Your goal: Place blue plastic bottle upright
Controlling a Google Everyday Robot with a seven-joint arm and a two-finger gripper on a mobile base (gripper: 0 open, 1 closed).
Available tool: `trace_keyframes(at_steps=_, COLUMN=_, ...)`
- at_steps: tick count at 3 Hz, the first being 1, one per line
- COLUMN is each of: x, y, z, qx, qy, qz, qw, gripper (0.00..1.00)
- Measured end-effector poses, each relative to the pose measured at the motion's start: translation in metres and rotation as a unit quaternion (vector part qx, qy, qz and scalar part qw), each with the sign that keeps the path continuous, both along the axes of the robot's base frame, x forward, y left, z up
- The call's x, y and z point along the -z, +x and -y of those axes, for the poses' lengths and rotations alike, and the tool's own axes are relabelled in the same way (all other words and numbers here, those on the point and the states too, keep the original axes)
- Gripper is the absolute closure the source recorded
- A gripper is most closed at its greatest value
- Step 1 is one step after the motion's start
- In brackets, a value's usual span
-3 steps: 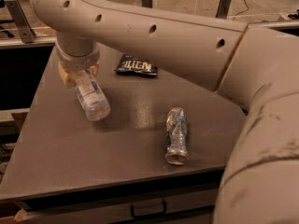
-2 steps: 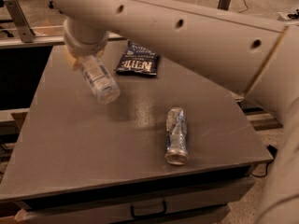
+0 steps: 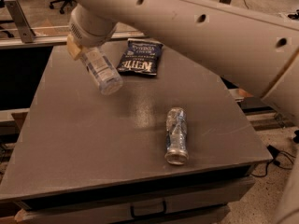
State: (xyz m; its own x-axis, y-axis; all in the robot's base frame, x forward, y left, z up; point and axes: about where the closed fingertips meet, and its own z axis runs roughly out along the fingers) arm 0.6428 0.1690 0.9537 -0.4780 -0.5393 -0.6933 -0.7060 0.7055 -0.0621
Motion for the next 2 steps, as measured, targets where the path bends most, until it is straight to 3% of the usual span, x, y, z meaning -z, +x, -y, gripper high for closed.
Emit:
trace_keyframes(at_steps=1, x=-0.030, y=0.010, z=0.045, qx=-0.009, qy=0.040, qz=-0.005, qw=0.9992, gripper=1.00)
trace_keyframes(at_steps=2, x=-0.083, y=0.011, z=0.099, qx=-0.039, qy=0.093, qz=0.001, qw=0.9949, gripper=1.00)
